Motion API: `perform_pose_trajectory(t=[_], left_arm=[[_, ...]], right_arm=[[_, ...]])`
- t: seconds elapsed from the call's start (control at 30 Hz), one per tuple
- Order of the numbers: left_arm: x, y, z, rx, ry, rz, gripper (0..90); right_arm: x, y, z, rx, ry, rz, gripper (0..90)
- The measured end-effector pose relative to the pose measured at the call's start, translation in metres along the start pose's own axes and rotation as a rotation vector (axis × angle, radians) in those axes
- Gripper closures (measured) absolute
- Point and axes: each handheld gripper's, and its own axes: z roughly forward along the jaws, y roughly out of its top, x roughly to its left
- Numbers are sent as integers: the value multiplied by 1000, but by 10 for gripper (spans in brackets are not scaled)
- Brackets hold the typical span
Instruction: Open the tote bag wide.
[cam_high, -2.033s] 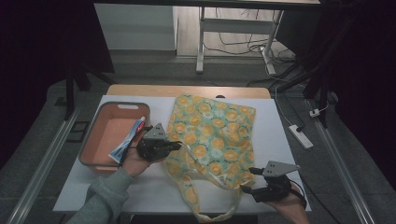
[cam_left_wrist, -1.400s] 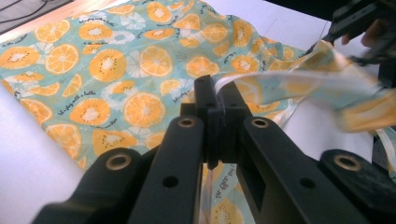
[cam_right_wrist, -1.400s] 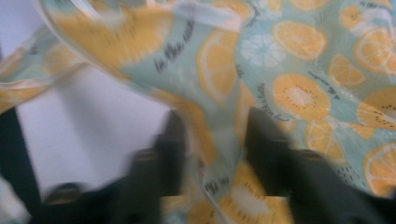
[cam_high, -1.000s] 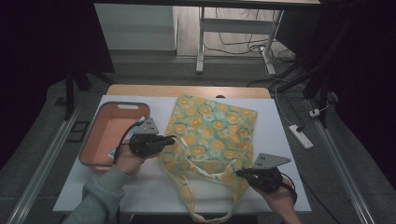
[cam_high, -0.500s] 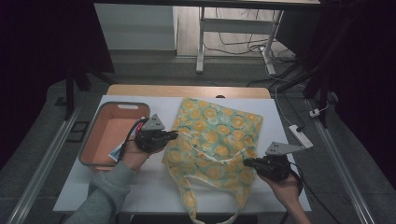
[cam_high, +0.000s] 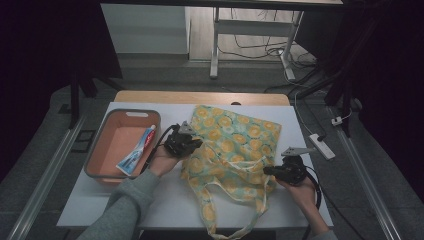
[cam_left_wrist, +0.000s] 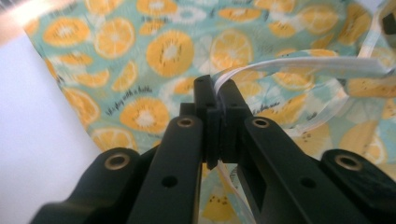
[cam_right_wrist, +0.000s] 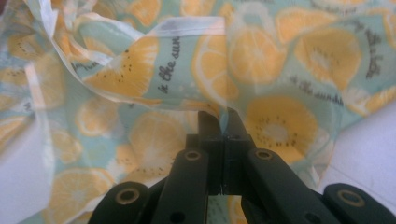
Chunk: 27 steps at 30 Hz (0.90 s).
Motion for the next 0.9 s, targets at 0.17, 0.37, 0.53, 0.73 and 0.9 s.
perform_pose_trajectory(t=[0.17,0.37,0.53,0.73,0.9], left_arm=[[-2,-2,9,36,7,16,856],[-2,-5,20,74,-15,18,804],[-4,-4,16,87,-26,30,516],[-10,-5,-24,29,-42,32,384],[-29,-14,-46,-11,-135,88,406]], right_arm=[[0,-6,5,29,-7,-1,885],[3,-7,9,50,-12,-15,881],[4,-7,9,47,18,-1,868],[3,-9,3,28,20,9,859],[3,-11,2,30,11,7,734]])
